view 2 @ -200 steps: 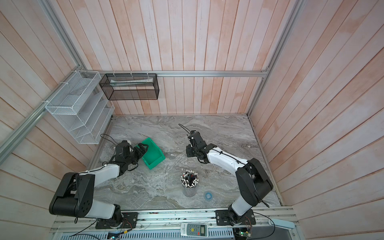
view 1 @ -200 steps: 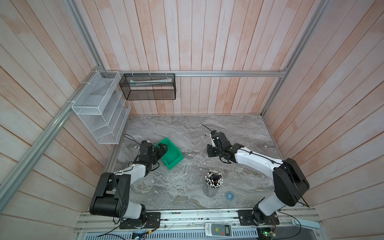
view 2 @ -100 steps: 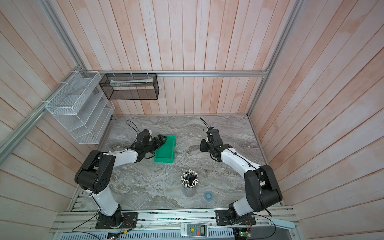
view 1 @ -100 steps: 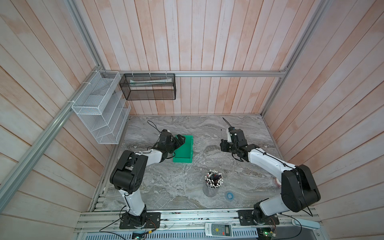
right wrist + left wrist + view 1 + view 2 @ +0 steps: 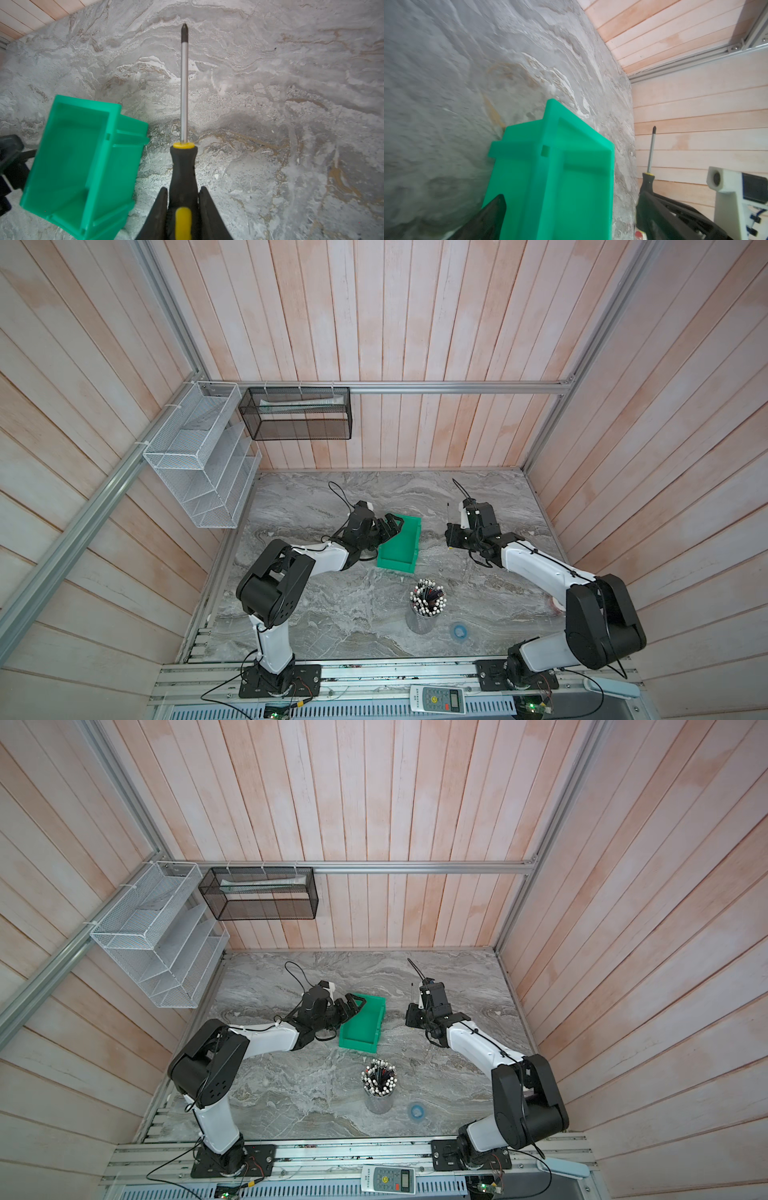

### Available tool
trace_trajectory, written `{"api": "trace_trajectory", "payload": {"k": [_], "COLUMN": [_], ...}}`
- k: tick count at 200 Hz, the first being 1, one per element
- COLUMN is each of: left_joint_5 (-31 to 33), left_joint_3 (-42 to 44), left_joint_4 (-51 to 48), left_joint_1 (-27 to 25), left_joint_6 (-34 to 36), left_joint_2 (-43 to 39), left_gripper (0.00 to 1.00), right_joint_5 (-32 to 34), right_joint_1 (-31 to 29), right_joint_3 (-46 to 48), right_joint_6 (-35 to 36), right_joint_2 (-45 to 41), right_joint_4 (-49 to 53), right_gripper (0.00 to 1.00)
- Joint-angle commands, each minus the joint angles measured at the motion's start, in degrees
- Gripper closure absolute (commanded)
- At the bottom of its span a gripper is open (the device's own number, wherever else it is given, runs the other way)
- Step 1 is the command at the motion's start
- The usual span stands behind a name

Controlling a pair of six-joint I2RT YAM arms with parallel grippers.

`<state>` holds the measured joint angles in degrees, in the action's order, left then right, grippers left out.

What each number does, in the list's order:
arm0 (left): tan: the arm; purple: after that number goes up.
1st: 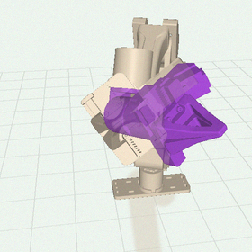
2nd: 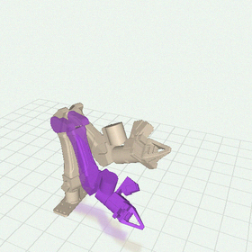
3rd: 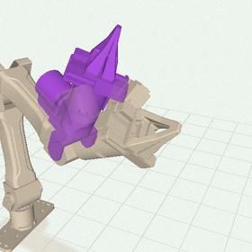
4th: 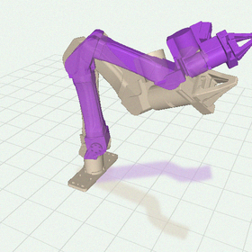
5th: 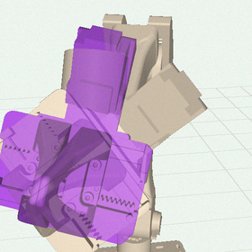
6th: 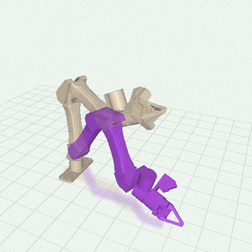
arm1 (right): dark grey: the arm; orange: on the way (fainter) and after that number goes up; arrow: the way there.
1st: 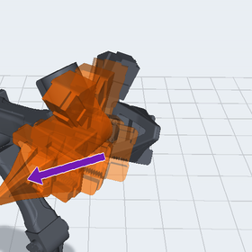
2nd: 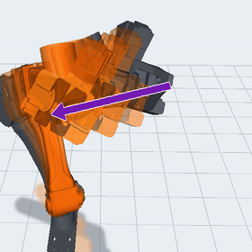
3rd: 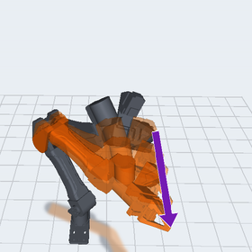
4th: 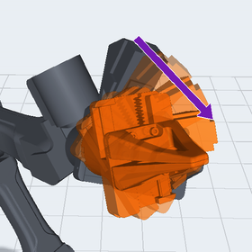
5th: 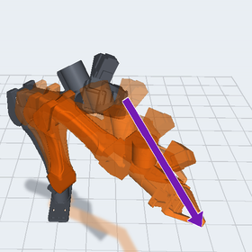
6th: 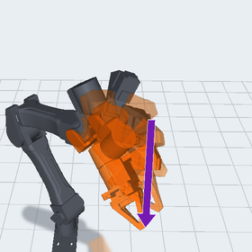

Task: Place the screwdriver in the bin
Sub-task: 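Drag the green bin with the left gripper toward the right gripper holding the screwdriver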

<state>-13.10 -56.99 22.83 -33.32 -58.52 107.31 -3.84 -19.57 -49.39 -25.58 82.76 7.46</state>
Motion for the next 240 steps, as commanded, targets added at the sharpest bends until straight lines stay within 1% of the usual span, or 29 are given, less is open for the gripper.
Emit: {"api": "trace_trajectory", "payload": {"k": [1,35,58,73,88,101,112,138,170,206,240], "left_joint_5": [-0.34,-0.87,-1.35,-1.36,-0.78,0.32,0.04,-3.02,-5.11,-6.74,-6.89], "left_joint_3": [-2.75,-6.64,-7.26,-7.48,-7.22,-6.22,-4.73,-3.94,-6.03,-11.49,-17.88], "left_joint_4": [3.26,3.89,2.95,0.24,-3.81,-7.51,-8.54,-9.26,-7.69,-7.20,-6.48], "left_joint_1": [-1.24,-3.84,-4.38,-4.21,-4.12,-4.12,-3.87,-4.01,-4.38,-4.65,-5.20], "left_joint_6": [-2.67,-3.70,-2.56,0.19,4.61,7.89,9.47,10.53,8.57,7.43,6.05], "left_joint_2": [2.81,5.34,5.26,4.42,2.63,1.02,-0.25,-0.72,1.50,5.95,10.33], "left_gripper": [0.00,0.00,0.00,0.00,0.00,0.00,0.00,0.00,0.00,0.00,0.00], "right_joint_5": [-0.97,-2.81,-3.14,-4.27,-5.12,-5.49,-5.45,-6.12,-4.99,-4.98,-5.75], "right_joint_1": [0.83,0.85,0.79,0.76,0.42,-0.51,-1.74,-3.74,-3.84,-3.14,0.45], "right_joint_3": [0.89,4.12,6.78,9.12,11.02,11.90,11.95,10.46,6.50,0.44,-4.98], "right_joint_6": [-1.19,-2.68,-3.89,-5.35,-6.22,-6.50,-6.43,-7.66,-8.00,-6.52,-5.99], "right_joint_2": [-1.42,-3.08,-4.80,-5.46,-5.43,-4.95,-4.19,-1.75,2.87,7.64,12.50], "right_joint_4": [-0.05,-1.04,-1.66,-3.09,-4.55,-5.71,-6.40,-8.54,-9.89,-10.50,-10.45], "right_gripper": [0.78,0.78,0.78,0.78,0.78,0.77,0.77,0.77,0.77,0.77,0.78]}}
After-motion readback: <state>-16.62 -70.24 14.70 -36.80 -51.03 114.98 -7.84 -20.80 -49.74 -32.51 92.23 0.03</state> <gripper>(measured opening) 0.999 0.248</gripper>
